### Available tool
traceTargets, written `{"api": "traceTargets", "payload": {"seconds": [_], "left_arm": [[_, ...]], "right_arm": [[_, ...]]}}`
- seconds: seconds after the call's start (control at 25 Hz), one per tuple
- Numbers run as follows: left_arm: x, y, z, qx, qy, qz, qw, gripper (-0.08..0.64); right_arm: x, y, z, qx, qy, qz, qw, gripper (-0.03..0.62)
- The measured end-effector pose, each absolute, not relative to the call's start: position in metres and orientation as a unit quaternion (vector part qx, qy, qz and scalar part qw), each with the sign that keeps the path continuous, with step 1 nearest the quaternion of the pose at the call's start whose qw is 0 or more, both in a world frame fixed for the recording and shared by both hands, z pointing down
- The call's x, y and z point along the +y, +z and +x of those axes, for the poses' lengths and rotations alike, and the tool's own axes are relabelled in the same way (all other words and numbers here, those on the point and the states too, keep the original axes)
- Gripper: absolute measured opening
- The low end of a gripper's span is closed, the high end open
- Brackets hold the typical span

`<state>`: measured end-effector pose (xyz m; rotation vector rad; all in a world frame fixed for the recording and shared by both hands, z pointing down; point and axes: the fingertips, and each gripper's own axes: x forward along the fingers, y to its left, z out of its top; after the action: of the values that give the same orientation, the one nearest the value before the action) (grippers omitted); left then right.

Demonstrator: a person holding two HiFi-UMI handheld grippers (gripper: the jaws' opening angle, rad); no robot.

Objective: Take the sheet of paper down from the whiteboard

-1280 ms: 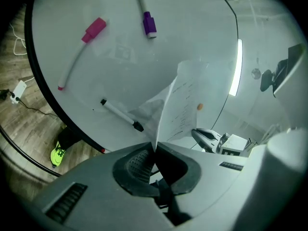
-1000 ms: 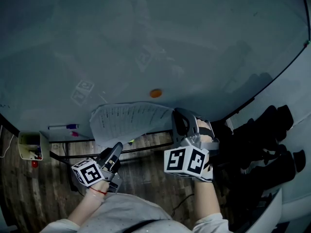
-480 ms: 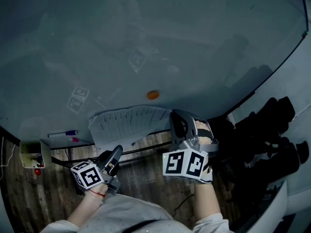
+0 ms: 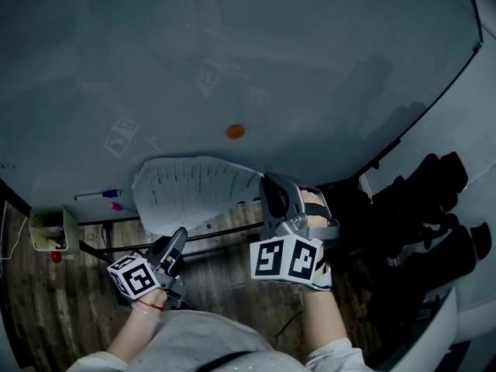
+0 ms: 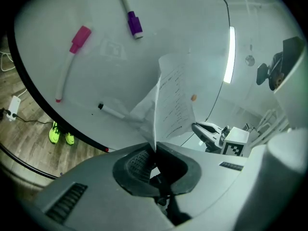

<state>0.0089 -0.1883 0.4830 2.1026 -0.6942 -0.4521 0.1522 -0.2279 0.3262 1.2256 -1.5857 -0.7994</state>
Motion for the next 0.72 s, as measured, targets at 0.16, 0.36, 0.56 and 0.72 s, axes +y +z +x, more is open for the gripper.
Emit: {"api": "traceTargets", "payload": {"seconds": [0.16,0.36,0.56,0.72], "left_arm": [[-0.176,0.481,0.006,-0.291,-0.185,0.84,0.42,0.014],[-0.161,0.483,0.004,-0.302,-0.189,0.836,0.417,0.014],[-0.143,0.48,0.008,-0.308,-0.195,0.835,0.413,0.014],[-0.13,0.479,0.009,-0.314,-0.198,0.833,0.41,0.014]], "right_arm": [[-0.213,0.325,0.156,-0.653,-0.325,0.502,0.465,0.029],[-0.197,0.329,0.157,-0.66,-0.324,0.498,0.46,0.029],[-0.18,0.329,0.159,-0.665,-0.328,0.494,0.455,0.029],[-0.169,0.328,0.161,-0.669,-0.331,0.491,0.449,0.029]]}}
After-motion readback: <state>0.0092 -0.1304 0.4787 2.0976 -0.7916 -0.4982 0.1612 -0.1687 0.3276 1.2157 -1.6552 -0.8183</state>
